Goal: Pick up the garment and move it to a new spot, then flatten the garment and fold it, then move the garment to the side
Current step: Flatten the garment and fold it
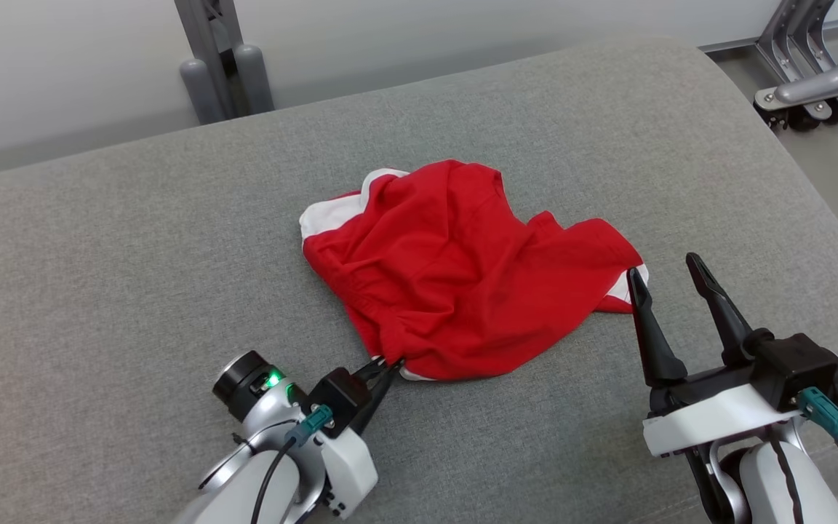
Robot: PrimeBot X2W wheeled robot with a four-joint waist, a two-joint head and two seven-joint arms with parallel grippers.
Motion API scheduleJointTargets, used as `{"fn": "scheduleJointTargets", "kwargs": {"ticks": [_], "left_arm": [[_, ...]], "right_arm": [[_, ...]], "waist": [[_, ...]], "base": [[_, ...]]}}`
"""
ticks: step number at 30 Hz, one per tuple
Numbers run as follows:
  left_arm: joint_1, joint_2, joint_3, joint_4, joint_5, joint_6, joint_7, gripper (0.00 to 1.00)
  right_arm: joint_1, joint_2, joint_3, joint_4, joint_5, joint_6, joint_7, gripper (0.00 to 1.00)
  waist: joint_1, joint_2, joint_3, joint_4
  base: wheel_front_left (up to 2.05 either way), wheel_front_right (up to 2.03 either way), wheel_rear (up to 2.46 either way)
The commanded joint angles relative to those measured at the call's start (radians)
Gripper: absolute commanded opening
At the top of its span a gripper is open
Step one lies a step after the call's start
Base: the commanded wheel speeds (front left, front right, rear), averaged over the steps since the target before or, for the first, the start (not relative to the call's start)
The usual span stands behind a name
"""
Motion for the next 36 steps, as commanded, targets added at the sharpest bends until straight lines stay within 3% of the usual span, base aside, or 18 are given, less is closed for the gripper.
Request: {"fn": "scheduleJointTargets", "kwargs": {"ticks": [1, 4, 8, 14, 17, 23, 29, 36], "left_arm": [[-0.016, 0.0, 0.001, -0.006, -0.018, -0.005, -0.001, 0.0], [-0.033, -0.019, -0.063, -0.037, -0.168, -0.007, 0.007, 0.0], [-0.086, 0.014, -0.128, -0.116, -0.363, -0.006, 0.071, 0.0], [-0.174, 0.019, -0.096, -0.228, -0.575, -0.006, 0.223, 0.0], [-0.244, 0.017, -0.1, -0.272, -0.581, -0.003, 0.302, 0.0], [-0.357, 0.005, -0.078, -0.328, -0.571, 0.061, 0.403, 0.0], [-0.262, 0.083, -0.048, -0.31, -0.632, 0.137, 0.527, 0.0], [-0.045, 0.205, 0.027, -0.331, -0.729, 0.188, 0.535, 0.0]], "right_arm": [[0.008, -0.005, -0.004, -0.001, 0.003, 0.0, -0.001, 1.0], [0.014, -0.005, -0.004, 0.008, 0.005, 0.0, -0.001, 1.0], [0.019, -0.005, 0.002, 0.019, 0.013, 0.0, -0.001, 1.0], [0.027, -0.005, -0.029, 0.007, 0.011, 0.0, -0.001, 1.0], [0.019, -0.006, -0.065, -0.048, 0.026, 0.0, -0.001, 1.0], [0.037, -0.005, -0.151, -0.179, 0.011, 0.0, -0.001, 1.0], [0.057, -0.004, -0.156, -0.206, 0.002, 0.0, -0.001, 1.0], [0.081, -0.005, -0.135, -0.193, 0.005, 0.0, -0.001, 1.0]], "waist": [[0.0, 0.0, -0.005, 0.004], [0.0, 0.0, -0.022, 0.008], [0.0, 0.0, -0.049, 0.009], [0.0, 0.0, -0.083, -0.001], [0.0, 0.0, -0.09, -0.008], [0.0, 0.0, -0.099, -0.017], [0.0, 0.0, -0.09, -0.014], [0.0, 0.0, -0.072, 0.023]], "base": [[0.0, 0.0, 0.0], [0.0, 0.0, 0.0], [0.0, 0.0, 0.0], [0.0, 0.0, 0.0], [0.0, 0.0, 0.0], [0.0, 0.0, 0.0], [0.0, 0.0, 0.0], [0.0, 0.0, 0.0]]}}
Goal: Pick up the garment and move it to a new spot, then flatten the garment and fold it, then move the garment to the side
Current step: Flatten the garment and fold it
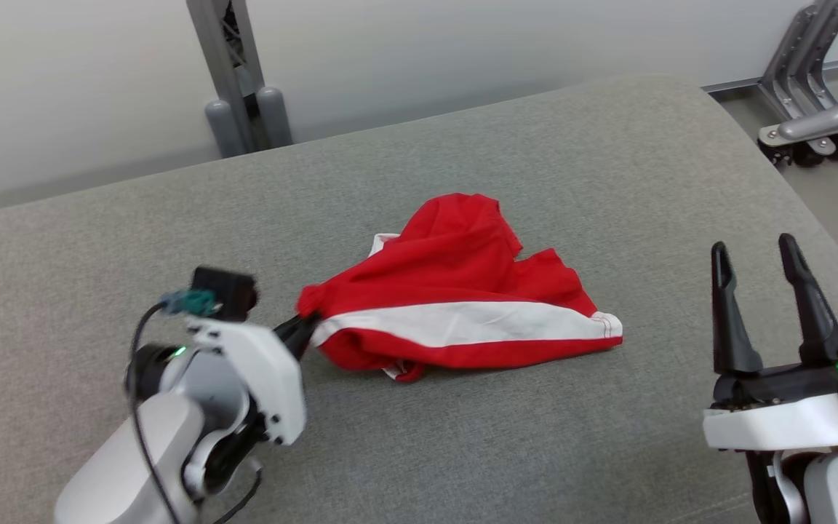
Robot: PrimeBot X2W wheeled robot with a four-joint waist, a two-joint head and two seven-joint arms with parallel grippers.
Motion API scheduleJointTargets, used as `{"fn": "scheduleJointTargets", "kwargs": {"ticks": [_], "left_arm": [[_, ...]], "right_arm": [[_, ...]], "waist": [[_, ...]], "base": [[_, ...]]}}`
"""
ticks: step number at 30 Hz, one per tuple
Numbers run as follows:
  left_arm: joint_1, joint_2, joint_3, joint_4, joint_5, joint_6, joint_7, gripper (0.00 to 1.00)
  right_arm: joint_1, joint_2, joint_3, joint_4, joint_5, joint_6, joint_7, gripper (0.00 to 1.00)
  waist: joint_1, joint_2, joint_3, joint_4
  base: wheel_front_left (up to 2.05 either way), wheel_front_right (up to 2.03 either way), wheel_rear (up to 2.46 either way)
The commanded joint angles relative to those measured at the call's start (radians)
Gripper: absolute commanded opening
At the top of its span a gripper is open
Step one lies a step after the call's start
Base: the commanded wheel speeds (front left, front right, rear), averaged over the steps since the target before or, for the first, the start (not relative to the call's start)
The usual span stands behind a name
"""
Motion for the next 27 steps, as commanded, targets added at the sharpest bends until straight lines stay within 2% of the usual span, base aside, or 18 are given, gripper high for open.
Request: {"fn": "scheduleJointTargets", "kwargs": {"ticks": [1, 6, 12, 13, 14, 15, 16, 18, 24, 27], "left_arm": [[0.048, 0.033, 0.021, 0.0, -0.013, 0.014, -0.017, 0.0], [0.131, 0.059, 0.043, 0.013, -0.043, 0.02, -0.045, 0.0], [0.175, 0.067, 0.049, 0.038, -0.071, -0.003, -0.057, 0.0], [0.175, 0.069, 0.051, 0.041, -0.071, -0.004, -0.061, 0.07], [0.175, 0.071, 0.053, 0.044, -0.072, -0.007, -0.065, 0.4], [0.173, 0.073, 0.056, 0.044, -0.07, -0.006, -0.071, 0.6], [0.172, 0.076, 0.059, 0.04, -0.066, -0.005, -0.079, 1.0], [0.179, 0.084, 0.064, 0.026, -0.064, -0.002, -0.092, 1.0], [0.22, 0.155, 0.101, -0.102, -0.001, 0.057, -0.194, 1.0], [0.259, 0.166, 0.133, -0.165, 0.028, 0.109, -0.275, 1.0]], "right_arm": [[0.011, -0.004, 0.011, 0.011, -0.002, 0.0, -0.001, 1.0], [0.019, -0.004, 0.029, 0.047, -0.003, 0.0, -0.001, 1.0], [0.009, -0.005, 0.049, 0.086, -0.01, 0.0, -0.001, 1.0], [0.006, -0.004, 0.051, 0.089, -0.01, 0.0, -0.001, 1.0], [0.003, -0.004, 0.054, 0.092, -0.01, 0.0, -0.001, 1.0], [0.002, -0.004, 0.056, 0.095, -0.01, 0.0, -0.001, 1.0], [0.001, -0.004, 0.058, 0.097, -0.01, 0.0, -0.001, 1.0], [0.0, -0.004, 0.062, 0.1, -0.01, 0.0, -0.001, 1.0], [-0.022, -0.004, 0.086, 0.101, -0.007, 0.0, -0.001, 1.0], [-0.03, -0.004, 0.11, 0.114, 0.003, 0.0, -0.001, 1.0]], "waist": [[0.0, 0.0, 0.007, 0.016], [0.0, 0.0, 0.007, 0.034], [0.0, 0.0, 0.006, 0.056], [0.0, 0.0, 0.005, 0.057], [0.0, 0.0, 0.005, 0.059], [0.0, 0.0, 0.004, 0.059], [0.0, 0.0, 0.003, 0.059], [0.0, 0.0, 0.002, 0.06], [0.0, 0.0, 0.006, 0.067], [0.0, 0.0, 0.005, 0.077]], "base": [[0.0, 0.0, 0.0], [0.0, 0.0, 0.0], [0.0, 0.0, 0.0], [0.0, 0.0, 0.0], [0.0, 0.0, 0.0], [0.0, 0.0, 0.0], [0.0, 0.0, 0.0], [0.0, 0.0, 0.0], [0.0, 0.0, 0.0], [0.0, 0.0, 0.0]]}}
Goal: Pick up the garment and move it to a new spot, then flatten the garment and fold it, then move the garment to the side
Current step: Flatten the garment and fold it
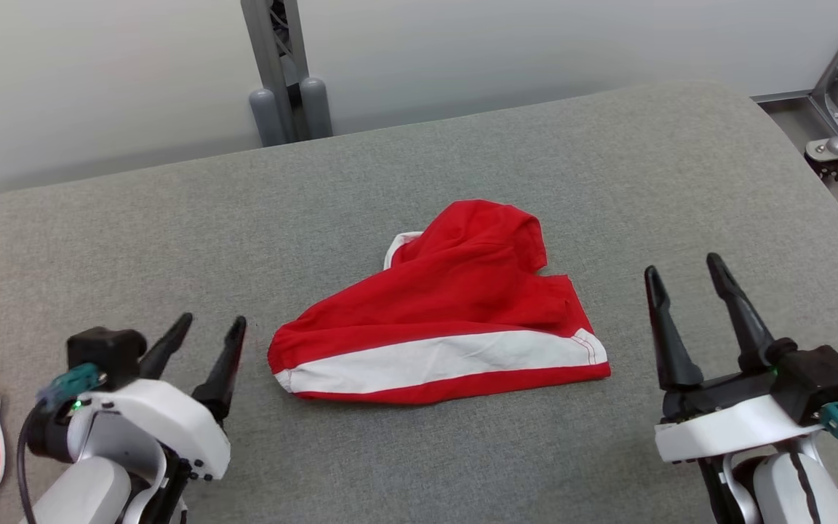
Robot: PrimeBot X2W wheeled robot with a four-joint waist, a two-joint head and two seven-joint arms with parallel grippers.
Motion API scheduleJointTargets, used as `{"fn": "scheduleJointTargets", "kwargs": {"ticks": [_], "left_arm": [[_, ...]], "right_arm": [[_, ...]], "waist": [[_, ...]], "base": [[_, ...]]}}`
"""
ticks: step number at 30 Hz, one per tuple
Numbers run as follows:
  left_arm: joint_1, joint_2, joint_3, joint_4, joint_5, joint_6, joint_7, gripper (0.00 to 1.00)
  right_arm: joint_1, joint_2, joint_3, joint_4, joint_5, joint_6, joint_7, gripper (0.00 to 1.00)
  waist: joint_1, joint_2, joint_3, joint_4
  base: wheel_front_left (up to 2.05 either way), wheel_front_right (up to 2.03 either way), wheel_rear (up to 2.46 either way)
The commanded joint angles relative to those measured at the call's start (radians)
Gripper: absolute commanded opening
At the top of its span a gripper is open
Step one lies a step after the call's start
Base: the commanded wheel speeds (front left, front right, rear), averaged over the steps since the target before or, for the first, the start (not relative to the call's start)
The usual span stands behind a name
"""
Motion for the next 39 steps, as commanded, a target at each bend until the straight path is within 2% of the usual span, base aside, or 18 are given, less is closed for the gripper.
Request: {"fn": "scheduleJointTargets", "kwargs": {"ticks": [1, 7, 9, 12, 15, 20, 21, 25, 27, 29, 33, 39], "left_arm": [[0.029, 0.0, 0.012, -0.016, 0.013, 0.023, -0.03, 1.0], [0.128, -0.068, 0.104, -0.044, -0.017, 0.101, -0.212, 1.0], [0.162, -0.103, 0.129, -0.046, 0.005, 0.124, -0.254, 1.0], [0.194, -0.127, 0.159, -0.052, 0.105, 0.161, -0.276, 1.0], [0.237, -0.19, 0.235, -0.119, 0.243, 0.174, -0.276, 1.0], [0.33, -0.302, 0.352, -0.19, 0.392, 0.125, -0.276, 1.0], [0.33, -0.302, 0.352, -0.19, 0.392, 0.125, -0.276, 1.0], [0.379, -0.37, 0.417, -0.217, 0.484, 0.067, -0.276, 1.0], [0.402, -0.381, 0.407, -0.206, 0.543, 0.019, -0.276, 1.0], [0.409, -0.383, 0.401, -0.168, 0.606, -0.001, -0.276, 1.0], [0.407, -0.401, 0.404, -0.105, 0.656, -0.014, -0.276, 1.0], [0.404, -0.419, 0.425, -0.06, 0.647, -0.033, -0.276, 1.0]], "right_arm": [[-0.006, -0.005, 0.008, 0.012, 0.02, 0.0, -0.001, 1.0], [-0.018, -0.005, 0.074, 0.093, 0.091, 0.0, -0.001, 1.0], [-0.018, -0.006, 0.086, 0.112, 0.098, 0.0, -0.001, 1.0], [-0.002, -0.005, 0.088, 0.124, 0.087, 0.0, -0.001, 1.0], [0.021, -0.006, 0.088, 0.126, 0.069, 0.0, -0.001, 1.0], [0.064, -0.004, 0.105, 0.121, 0.051, 0.0, -0.001, 1.0], [0.064, -0.004, 0.105, 0.121, 0.051, 0.0, -0.001, 1.0], [0.098, -0.006, 0.116, 0.115, 0.037, 0.0, -0.001, 1.0], [0.11, -0.005, 0.112, 0.119, 0.031, 0.0, -0.001, 1.0], [0.12, -0.006, 0.103, 0.127, 0.04, 0.0, -0.001, 1.0], [0.13, -0.005, 0.086, 0.124, 0.059, 0.0, -0.001, 1.0], [0.133, -0.005, 0.071, 0.116, 0.033, 0.0, -0.001, 1.0]], "waist": [[0.0, 0.0, -0.003, 0.006], [0.0, 0.0, -0.033, 0.018], [0.0, 0.0, -0.046, 0.023], [0.0, 0.0, -0.065, 0.035], [0.0, 0.0, -0.08, 0.045], [0.0, 0.0, -0.103, 0.058], [0.0, 0.0, -0.103, 0.058], [0.0, 0.0, -0.117, 0.066], [0.0, 0.0, -0.119, 0.069], [0.0, 0.0, -0.12, 0.072], [0.0, 0.0, -0.12, 0.079], [0.0, 0.0, -0.12, 0.082]], "base": [[0.0, 0.0, 0.0], [0.0, 0.0, 0.0], [0.0, 0.0, 0.0], [0.0, 0.0, 0.0], [0.0, 0.0, 0.0], [0.0, 0.0, 0.0], [0.0, 0.0, 0.0], [0.0, 0.0, 0.0], [0.0, 0.0, 0.0], [0.0, 0.0, 0.0], [0.0, 0.0, 0.0], [0.0, 0.0, 0.0]]}}
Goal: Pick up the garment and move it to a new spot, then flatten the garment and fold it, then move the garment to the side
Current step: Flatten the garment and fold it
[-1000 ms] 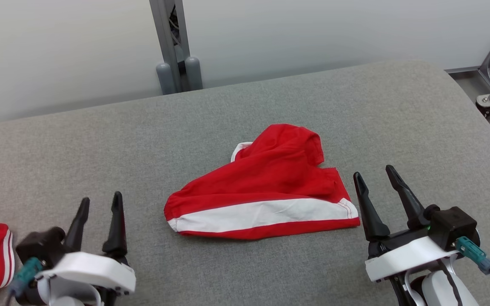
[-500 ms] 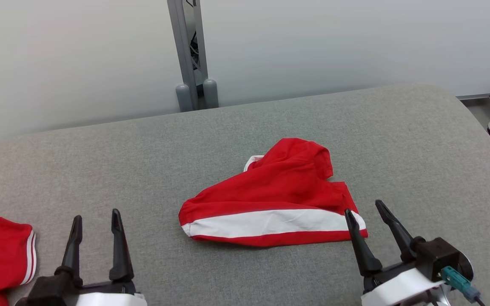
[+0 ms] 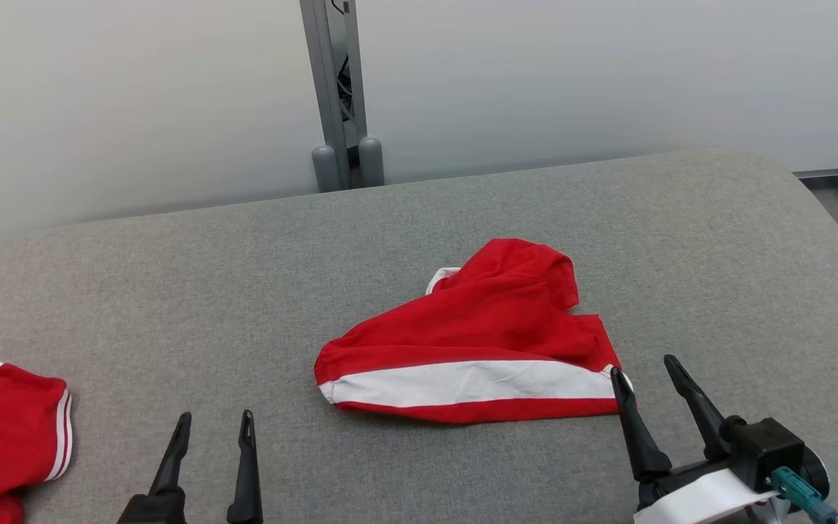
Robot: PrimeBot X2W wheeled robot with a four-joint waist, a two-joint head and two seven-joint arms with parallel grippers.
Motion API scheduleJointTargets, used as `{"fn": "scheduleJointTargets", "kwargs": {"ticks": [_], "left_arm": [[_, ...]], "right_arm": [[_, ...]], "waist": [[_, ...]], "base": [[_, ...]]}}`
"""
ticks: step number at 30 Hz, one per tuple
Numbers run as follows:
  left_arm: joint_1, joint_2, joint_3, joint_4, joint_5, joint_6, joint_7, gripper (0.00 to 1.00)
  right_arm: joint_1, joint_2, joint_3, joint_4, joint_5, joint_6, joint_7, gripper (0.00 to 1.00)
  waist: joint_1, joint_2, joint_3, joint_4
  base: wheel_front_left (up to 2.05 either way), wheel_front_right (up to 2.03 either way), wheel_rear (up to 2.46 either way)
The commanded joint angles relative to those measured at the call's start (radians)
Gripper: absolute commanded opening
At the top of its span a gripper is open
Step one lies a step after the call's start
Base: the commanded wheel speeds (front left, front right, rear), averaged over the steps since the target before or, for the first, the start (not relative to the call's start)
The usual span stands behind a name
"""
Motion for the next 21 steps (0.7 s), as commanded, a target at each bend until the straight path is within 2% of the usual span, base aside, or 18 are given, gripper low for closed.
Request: {"fn": "scheduleJointTargets", "kwargs": {"ticks": [1, 9, 13, 21], "left_arm": [[-0.003, 0.001, 0.005, 0.01, 0.004, -0.008, -0.004, 1.0], [-0.013, -0.006, -0.005, 0.032, 0.031, -0.029, -0.004, 1.0], [-0.017, -0.007, 0.004, 0.059, 0.009, -0.038, -0.004, 1.0], [-0.094, -0.008, -0.019, 0.191, -0.057, -0.118, -0.004, 1.0]], "right_arm": [[0.009, -0.005, -0.007, -0.005, -0.007, 0.0, -0.001, 1.0], [0.009, -0.005, -0.014, -0.006, -0.011, 0.0, -0.001, 1.0], [0.012, -0.005, -0.012, -0.006, -0.005, 0.0, -0.001, 1.0], [0.0, -0.006, -0.001, -0.013, -0.003, 0.0, -0.001, 1.0]], "waist": [[0.0, 0.0, -0.001, 0.0], [0.0, 0.0, -0.003, -0.005], [0.0, 0.0, -0.006, -0.008], [0.0, 0.0, 0.011, -0.024]], "base": [[0.0, 0.0, 0.0], [0.0, 0.0, 0.0], [0.0, 0.0, 0.0], [0.0, 0.0, 0.0]]}}
